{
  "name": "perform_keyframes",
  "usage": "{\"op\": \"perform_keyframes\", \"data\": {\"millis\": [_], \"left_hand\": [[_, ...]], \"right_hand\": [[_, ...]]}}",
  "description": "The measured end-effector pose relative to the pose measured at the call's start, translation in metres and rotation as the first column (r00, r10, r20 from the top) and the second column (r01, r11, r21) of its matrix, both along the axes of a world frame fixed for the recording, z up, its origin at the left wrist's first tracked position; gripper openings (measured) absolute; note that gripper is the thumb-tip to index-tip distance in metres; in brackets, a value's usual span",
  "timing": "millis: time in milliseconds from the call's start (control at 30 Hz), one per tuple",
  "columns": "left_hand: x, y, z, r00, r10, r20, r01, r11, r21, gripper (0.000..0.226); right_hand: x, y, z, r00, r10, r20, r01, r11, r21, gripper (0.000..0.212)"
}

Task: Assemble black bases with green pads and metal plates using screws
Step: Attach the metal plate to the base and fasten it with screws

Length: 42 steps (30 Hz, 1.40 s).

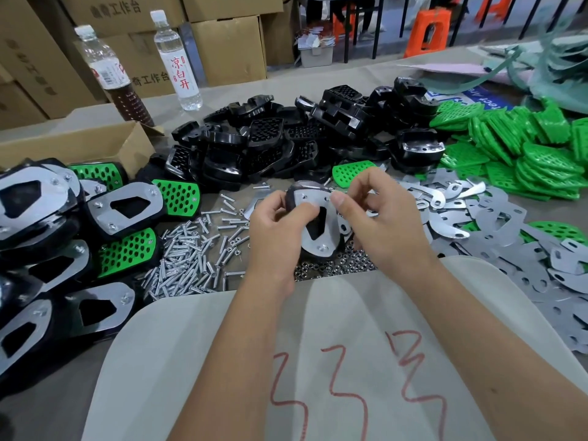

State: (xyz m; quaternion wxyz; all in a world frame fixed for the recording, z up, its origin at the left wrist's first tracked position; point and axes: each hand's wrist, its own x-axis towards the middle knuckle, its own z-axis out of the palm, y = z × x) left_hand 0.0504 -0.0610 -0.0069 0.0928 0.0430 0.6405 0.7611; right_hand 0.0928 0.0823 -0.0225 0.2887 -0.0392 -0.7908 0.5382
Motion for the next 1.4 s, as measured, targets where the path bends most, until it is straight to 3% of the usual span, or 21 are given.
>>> {"op": "perform_keyframes", "data": {"millis": [67,133,233,333,500,700,867,1167,1300,1400], "left_hand": [[0.003,0.001,0.002,0.993,-0.025,-0.113,0.016,0.997,-0.072,0.035],[0.004,0.001,0.003,0.975,-0.052,-0.218,0.02,0.989,-0.147,0.037],[0.001,0.0,0.004,0.953,-0.07,-0.295,-0.002,0.971,-0.238,0.035],[0.001,-0.001,0.003,0.968,-0.056,-0.246,-0.004,0.972,-0.236,0.037],[-0.003,-0.006,0.004,0.991,-0.045,-0.124,0.023,0.985,-0.171,0.042],[-0.007,-0.016,0.008,0.986,-0.141,-0.087,0.126,0.98,-0.155,0.047],[-0.007,-0.022,0.013,0.981,-0.185,-0.048,0.178,0.975,-0.134,0.045],[-0.003,-0.014,0.016,0.977,-0.167,-0.13,0.155,0.983,-0.097,0.047],[-0.006,-0.017,0.013,0.982,-0.116,-0.147,0.096,0.986,-0.137,0.024],[-0.015,-0.023,0.011,0.985,0.104,-0.141,-0.12,0.987,-0.11,0.015]], "right_hand": [[-0.001,-0.004,0.0,1.0,-0.014,-0.004,0.015,0.964,0.267,0.018],[-0.001,-0.003,0.001,1.0,0.004,-0.019,0.004,0.912,0.411,0.015],[-0.001,-0.002,0.002,1.0,0.001,-0.015,0.007,0.863,0.505,0.017],[-0.001,-0.004,0.005,1.0,-0.024,-0.006,0.023,0.829,0.559,0.022],[0.005,-0.001,0.01,0.992,0.041,0.121,-0.106,0.79,0.604,0.012],[0.008,-0.008,0.014,0.993,0.042,0.107,-0.102,0.748,0.655,0.012],[0.009,-0.017,0.015,0.999,-0.005,0.051,-0.032,0.713,0.701,0.022],[0.004,-0.029,0.017,0.974,-0.224,-0.027,0.181,0.706,0.684,0.026],[0.001,-0.028,0.015,0.966,-0.244,0.082,0.127,0.729,0.673,0.032],[0.003,-0.023,0.011,0.985,-0.063,0.16,-0.042,0.814,0.58,0.031]]}}
